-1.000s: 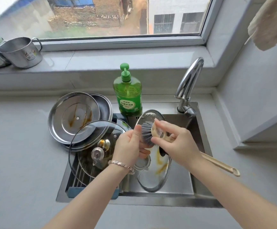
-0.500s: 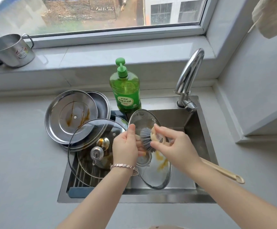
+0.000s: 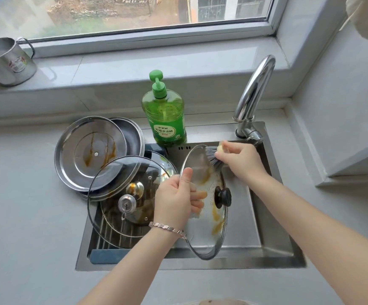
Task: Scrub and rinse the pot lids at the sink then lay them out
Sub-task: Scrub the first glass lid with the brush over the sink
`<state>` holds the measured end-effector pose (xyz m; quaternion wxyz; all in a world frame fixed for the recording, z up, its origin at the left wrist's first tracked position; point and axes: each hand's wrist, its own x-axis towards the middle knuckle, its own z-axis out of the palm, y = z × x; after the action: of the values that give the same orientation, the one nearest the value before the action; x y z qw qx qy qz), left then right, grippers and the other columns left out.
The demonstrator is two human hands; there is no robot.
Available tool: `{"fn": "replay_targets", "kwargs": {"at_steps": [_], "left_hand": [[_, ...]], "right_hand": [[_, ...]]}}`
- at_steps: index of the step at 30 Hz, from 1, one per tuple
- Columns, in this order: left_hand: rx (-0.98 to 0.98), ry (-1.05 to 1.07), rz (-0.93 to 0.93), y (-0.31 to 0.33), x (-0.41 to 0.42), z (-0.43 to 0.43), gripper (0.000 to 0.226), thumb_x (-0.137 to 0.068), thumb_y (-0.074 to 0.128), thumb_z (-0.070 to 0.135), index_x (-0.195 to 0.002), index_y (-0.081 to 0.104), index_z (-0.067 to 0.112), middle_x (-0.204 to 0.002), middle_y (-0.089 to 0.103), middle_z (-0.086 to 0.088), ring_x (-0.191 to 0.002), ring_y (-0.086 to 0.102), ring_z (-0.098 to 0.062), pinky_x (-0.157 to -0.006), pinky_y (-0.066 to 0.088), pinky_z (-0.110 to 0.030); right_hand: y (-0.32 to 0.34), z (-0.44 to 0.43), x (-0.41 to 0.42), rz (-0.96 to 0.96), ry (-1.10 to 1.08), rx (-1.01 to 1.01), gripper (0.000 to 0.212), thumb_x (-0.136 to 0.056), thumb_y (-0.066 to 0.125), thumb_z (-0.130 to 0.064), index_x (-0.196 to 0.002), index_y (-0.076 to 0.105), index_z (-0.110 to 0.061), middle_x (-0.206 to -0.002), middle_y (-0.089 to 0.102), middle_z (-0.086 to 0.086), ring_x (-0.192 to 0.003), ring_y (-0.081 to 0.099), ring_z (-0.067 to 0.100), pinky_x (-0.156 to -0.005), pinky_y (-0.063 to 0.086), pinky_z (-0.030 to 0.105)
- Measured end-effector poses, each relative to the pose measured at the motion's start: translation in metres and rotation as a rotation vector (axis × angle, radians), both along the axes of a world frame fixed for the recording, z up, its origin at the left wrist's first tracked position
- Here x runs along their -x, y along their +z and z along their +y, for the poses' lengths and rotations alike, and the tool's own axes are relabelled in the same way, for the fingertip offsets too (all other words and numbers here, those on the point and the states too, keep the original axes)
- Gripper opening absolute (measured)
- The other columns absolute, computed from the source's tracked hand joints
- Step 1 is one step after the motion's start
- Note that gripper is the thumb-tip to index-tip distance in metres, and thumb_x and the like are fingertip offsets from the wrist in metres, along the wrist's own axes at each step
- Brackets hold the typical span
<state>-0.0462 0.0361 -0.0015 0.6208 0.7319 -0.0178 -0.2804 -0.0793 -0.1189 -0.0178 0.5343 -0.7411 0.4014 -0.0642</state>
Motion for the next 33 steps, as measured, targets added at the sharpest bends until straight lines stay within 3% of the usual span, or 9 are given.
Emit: {"fn": "replay_targets", "kwargs": {"at_steps": [4,5,10,15,19,23,27,31,33], "left_hand": [[-0.073,0.097,-0.034,-0.006,-0.018,-0.001,0.057,-0.092,0.045,0.048,-0.067,0.055,-0.002,-0.053,0.062,-0.011,-0.049,0.060,-0.024,-0.051,0.056,-0.035],[-0.111,0.141,-0.042,-0.007,-0.023,0.000,0.061,-0.091,0.044,0.052,-0.066,0.055,-0.003,-0.054,0.058,-0.011,-0.052,0.057,-0.025,-0.056,0.056,-0.040],[-0.076,0.305,0.111,-0.007,-0.032,0.001,0.046,-0.096,0.040,0.043,-0.075,0.052,0.004,-0.057,0.067,-0.007,-0.041,0.060,-0.012,-0.040,0.050,-0.020],[-0.129,0.345,0.052,-0.006,-0.032,0.002,0.046,-0.098,0.037,0.042,-0.076,0.056,0.006,-0.042,0.061,0.006,-0.046,0.058,-0.010,-0.046,0.046,-0.022],[-0.005,0.404,0.191,-0.003,-0.027,0.000,0.047,-0.098,0.036,0.043,-0.082,0.051,0.002,-0.049,0.066,-0.004,-0.040,0.061,-0.013,-0.038,0.048,-0.017],[-0.018,0.442,0.159,-0.004,-0.021,-0.001,0.045,-0.097,0.036,0.045,-0.079,0.051,0.007,-0.051,0.067,-0.002,-0.041,0.061,-0.009,-0.038,0.044,-0.014],[0.038,0.516,0.163,-0.002,-0.020,-0.001,0.046,-0.097,0.037,0.044,-0.079,0.050,0.004,-0.051,0.067,-0.006,-0.037,0.059,-0.014,-0.038,0.047,-0.019],[0.050,0.577,0.181,0.001,-0.020,0.001,0.048,-0.097,0.037,0.045,-0.079,0.051,0.003,-0.051,0.066,-0.005,-0.038,0.060,-0.014,-0.038,0.047,-0.018],[0.055,0.593,0.192,0.003,-0.018,0.001,0.048,-0.097,0.038,0.045,-0.080,0.052,0.002,-0.050,0.066,-0.005,-0.038,0.059,-0.014,-0.037,0.047,-0.017]], "right_hand": [[0.014,0.053,0.014,-0.108,0.180,0.147,0.051,-0.077,0.071,-0.031,-0.126,0.058,-0.034,-0.117,0.066,-0.011,-0.090,0.061,0.005,-0.089,0.047,0.032],[0.017,0.069,0.023,-0.138,0.247,0.181,0.051,-0.077,0.072,-0.030,-0.126,0.058,-0.034,-0.116,0.065,-0.013,-0.094,0.059,0.007,-0.087,0.047,0.030],[-0.011,0.064,0.038,-0.059,0.144,0.151,0.049,-0.078,0.073,-0.029,-0.125,0.059,-0.033,-0.122,0.062,-0.017,-0.107,0.059,0.009,-0.094,0.047,0.034],[0.003,0.091,0.044,-0.271,0.267,0.338,0.052,-0.071,0.072,-0.034,-0.122,0.061,-0.034,-0.130,0.044,-0.030,-0.104,0.055,0.008,-0.067,0.056,0.031],[-0.003,0.060,0.046,-0.064,0.175,0.256,0.050,-0.080,0.071,-0.031,-0.127,0.055,-0.036,-0.127,0.057,-0.023,-0.107,0.057,0.009,-0.087,0.050,0.031],[0.005,0.084,0.057,-0.218,0.298,0.315,0.051,-0.074,0.072,-0.035,-0.123,0.060,-0.037,-0.120,0.056,-0.031,-0.104,0.056,0.008,-0.071,0.055,0.034],[-0.006,0.059,0.059,-0.009,0.125,0.233,0.048,-0.081,0.069,-0.034,-0.126,0.055,-0.040,-0.110,0.060,-0.029,-0.085,0.056,0.006,-0.078,0.049,0.028],[0.001,0.085,0.072,-0.205,0.278,0.240,0.050,-0.073,0.074,-0.033,-0.121,0.060,-0.039,-0.110,0.048,-0.046,-0.102,0.056,0.008,-0.074,0.055,0.032],[-0.007,0.069,0.067,-0.104,0.133,0.143,0.049,-0.076,0.074,-0.031,-0.121,0.058,-0.042,-0.118,0.056,-0.034,-0.100,0.059,0.006,-0.084,0.051,0.029]]}}
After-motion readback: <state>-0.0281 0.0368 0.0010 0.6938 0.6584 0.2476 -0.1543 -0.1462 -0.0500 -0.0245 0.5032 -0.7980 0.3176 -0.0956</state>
